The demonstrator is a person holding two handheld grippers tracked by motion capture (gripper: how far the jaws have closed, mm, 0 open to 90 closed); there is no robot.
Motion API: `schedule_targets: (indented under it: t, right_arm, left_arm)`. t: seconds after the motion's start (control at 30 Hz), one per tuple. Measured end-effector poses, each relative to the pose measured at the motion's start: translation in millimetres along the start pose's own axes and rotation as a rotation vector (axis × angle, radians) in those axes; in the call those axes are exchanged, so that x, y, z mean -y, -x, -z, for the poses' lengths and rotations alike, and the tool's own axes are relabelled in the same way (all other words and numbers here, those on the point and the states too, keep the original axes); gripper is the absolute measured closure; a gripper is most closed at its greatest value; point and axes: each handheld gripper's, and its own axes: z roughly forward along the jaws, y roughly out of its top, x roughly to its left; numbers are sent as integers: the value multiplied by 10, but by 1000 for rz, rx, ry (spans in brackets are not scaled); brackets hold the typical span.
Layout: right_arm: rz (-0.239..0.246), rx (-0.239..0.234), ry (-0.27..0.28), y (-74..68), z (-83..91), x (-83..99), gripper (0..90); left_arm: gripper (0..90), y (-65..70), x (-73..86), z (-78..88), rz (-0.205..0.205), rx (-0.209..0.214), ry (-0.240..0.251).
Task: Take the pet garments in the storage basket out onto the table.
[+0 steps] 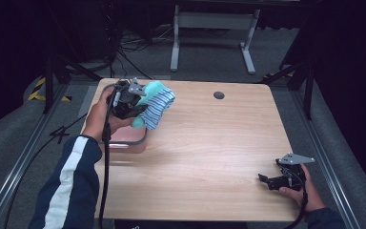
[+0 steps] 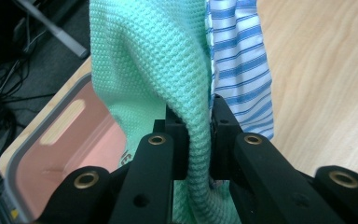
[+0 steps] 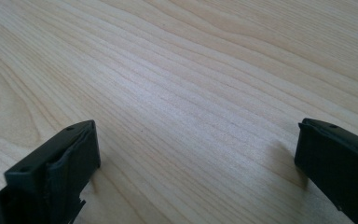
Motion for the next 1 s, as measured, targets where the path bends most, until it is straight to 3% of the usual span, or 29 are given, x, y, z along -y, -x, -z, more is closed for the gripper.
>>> schedule_targets:
  t: [0.53,0.77,1.0]
  right_arm:
    - [0,0,0,0,0,0,4]
    - [1,1,-1,1,1,0,4]
    - [1,1,0,1,0,0,4]
  left_arm:
    - [818,425,-348,-292,-103,116,25]
    - [819,662,-470,-548,-140,173,11]
    - [817,819,-486,-816,-139,240,-19]
